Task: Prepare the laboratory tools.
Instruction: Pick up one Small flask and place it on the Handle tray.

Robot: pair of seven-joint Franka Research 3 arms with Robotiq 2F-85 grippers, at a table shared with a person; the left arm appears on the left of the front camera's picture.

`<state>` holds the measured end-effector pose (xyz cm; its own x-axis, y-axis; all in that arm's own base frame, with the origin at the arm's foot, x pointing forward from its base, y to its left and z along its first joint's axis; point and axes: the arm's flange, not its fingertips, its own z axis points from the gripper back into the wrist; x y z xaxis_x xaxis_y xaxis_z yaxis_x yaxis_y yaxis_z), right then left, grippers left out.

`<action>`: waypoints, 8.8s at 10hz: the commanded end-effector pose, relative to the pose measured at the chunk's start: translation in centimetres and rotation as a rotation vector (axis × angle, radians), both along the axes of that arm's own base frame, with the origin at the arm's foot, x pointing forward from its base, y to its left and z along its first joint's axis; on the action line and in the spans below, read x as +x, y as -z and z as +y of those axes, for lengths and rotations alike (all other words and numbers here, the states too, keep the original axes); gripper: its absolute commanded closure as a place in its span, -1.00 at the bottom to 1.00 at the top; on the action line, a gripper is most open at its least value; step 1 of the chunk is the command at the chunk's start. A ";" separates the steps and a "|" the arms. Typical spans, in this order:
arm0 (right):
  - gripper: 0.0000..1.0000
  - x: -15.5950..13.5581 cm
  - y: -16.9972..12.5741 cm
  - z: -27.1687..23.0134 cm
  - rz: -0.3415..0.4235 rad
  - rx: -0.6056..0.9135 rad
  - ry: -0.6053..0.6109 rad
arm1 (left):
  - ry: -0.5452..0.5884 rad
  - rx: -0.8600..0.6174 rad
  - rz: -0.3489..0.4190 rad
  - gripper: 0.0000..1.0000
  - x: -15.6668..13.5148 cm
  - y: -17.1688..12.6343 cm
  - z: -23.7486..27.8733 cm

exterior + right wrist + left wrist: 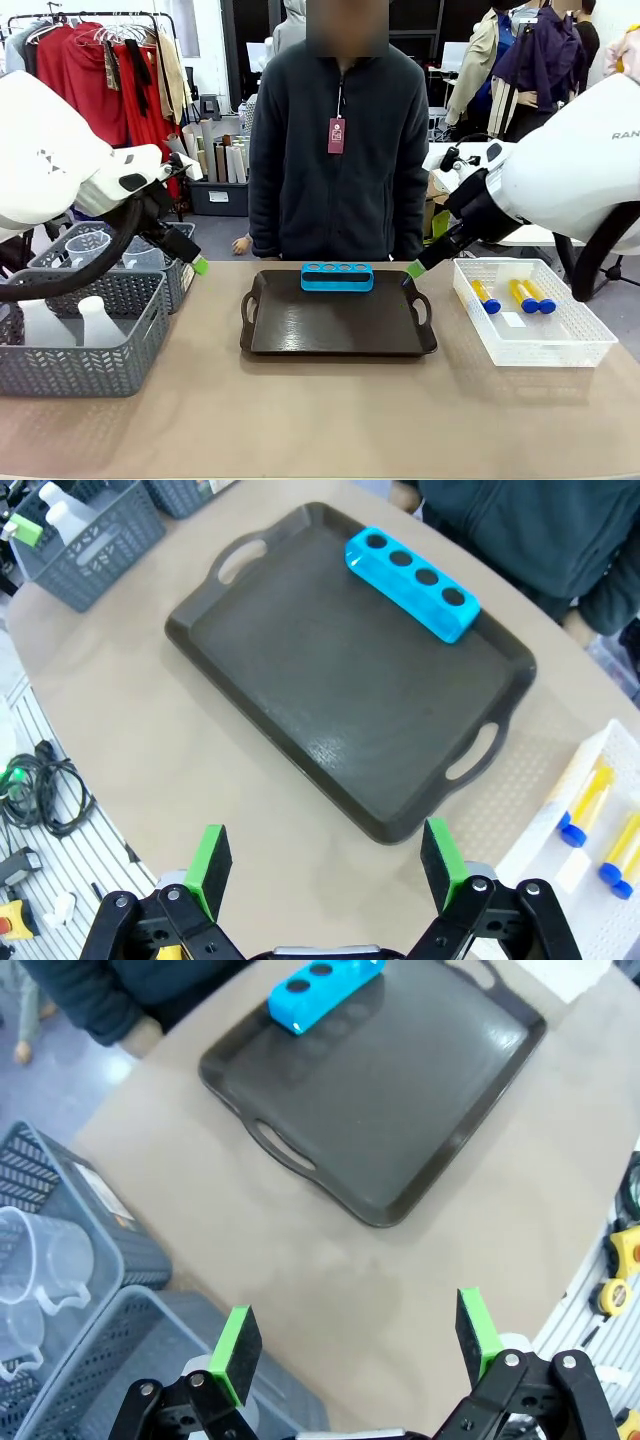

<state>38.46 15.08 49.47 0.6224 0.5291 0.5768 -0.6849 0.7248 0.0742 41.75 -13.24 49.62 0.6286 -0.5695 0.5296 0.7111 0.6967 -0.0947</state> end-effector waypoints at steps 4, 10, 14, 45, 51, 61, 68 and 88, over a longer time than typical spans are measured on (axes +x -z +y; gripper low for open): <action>-1.00 0.0 0.5 0.5 0.013 -0.001 -0.007 | 0.009 0.007 0.028 -1.00 -0.1 0.7 -0.2; -1.00 0.1 -7.7 0.7 -0.034 0.033 -0.126 | 0.120 -0.132 -0.057 -1.00 0.9 -7.0 -1.3; -1.00 -1.0 -15.3 -1.4 -0.135 0.058 -0.191 | 0.146 -0.167 -0.183 -1.00 1.2 -12.7 0.2; -1.00 -1.2 -20.0 -14.0 -0.190 0.070 -0.065 | 0.054 0.119 0.124 -1.00 -1.9 -14.5 4.5; -1.00 -1.2 -20.0 -14.0 -0.190 0.070 -0.065 | -0.162 0.234 0.301 -1.00 -3.0 -7.9 8.7; -1.00 -1.2 -20.0 -14.0 -0.190 0.070 -0.065 | -0.345 0.368 0.325 -1.00 -1.4 -2.3 13.1; -1.00 -1.2 -20.0 -14.0 -0.190 0.070 -0.065 | -0.620 0.341 0.369 -1.00 1.5 3.2 20.4; -1.00 -1.2 -20.0 -14.0 -0.190 0.070 -0.065 | -0.635 0.345 0.312 1.00 3.9 7.1 23.0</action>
